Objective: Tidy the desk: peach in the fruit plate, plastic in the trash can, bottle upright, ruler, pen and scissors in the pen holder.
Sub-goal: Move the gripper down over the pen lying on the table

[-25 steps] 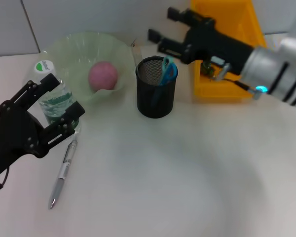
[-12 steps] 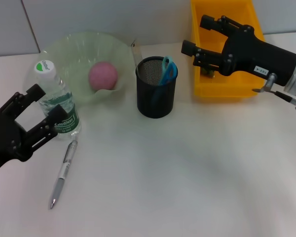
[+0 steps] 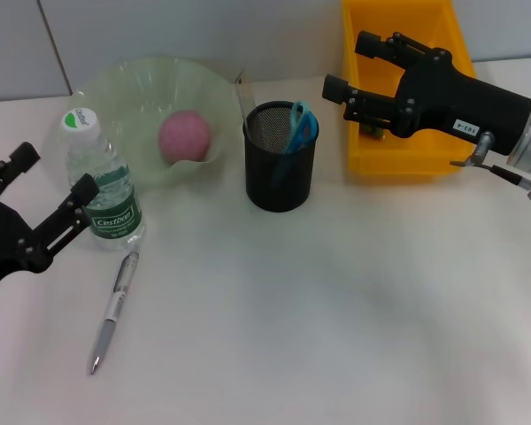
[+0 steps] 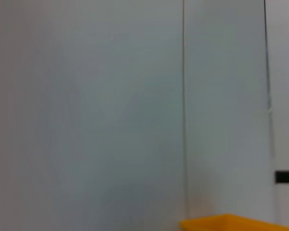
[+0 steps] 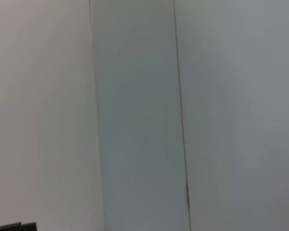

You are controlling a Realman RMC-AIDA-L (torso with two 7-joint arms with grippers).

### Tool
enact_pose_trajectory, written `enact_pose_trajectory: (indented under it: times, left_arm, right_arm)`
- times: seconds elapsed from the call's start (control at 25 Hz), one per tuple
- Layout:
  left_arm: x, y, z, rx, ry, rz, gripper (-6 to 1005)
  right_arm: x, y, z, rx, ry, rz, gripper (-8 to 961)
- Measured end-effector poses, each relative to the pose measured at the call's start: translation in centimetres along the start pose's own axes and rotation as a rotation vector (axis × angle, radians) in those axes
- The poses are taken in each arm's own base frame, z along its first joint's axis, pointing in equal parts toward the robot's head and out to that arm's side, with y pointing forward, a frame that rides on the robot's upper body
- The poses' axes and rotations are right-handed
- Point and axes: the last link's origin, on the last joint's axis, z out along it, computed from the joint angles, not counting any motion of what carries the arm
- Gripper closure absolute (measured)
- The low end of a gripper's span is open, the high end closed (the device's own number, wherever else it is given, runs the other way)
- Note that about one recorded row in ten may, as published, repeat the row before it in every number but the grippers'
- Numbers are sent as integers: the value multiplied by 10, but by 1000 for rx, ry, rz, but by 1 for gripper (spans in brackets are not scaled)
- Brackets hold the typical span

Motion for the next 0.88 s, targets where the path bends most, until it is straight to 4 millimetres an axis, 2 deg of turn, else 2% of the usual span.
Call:
enact_pose_trajectory:
  times: [0.08,0.28,0.36,0.44,0.56,0.64,0.76,0.88]
  left_arm:
    - [1,1,1,7,1,15,201]
    - [-3,0,0,161,62,165,200]
    - [-3,0,0,161,62,165,200]
    - [-11,4,2,286,111,324,200]
    - [-11,4,2,286,111,324,201]
    - [-13,-5,4,435,110,358,201]
    - [-12,-6,3,454,117,346,202]
    - [1,-8,18,470,62,270,202]
  right_arm:
    - [0,0,0,-2,1,0,116]
    - [-1,0,3,-12,7,-5,117]
    - [-1,1,4,-14,8,-5,117]
    - [-1,0,4,-13,10,-4,117]
    - [-1,0,5,-14,9,-4,117]
    - [-1,0,5,-15,10,-4,118]
    - [-1,0,8,-25,21,1,118]
    - [-1,0,11,-33,32,2,117]
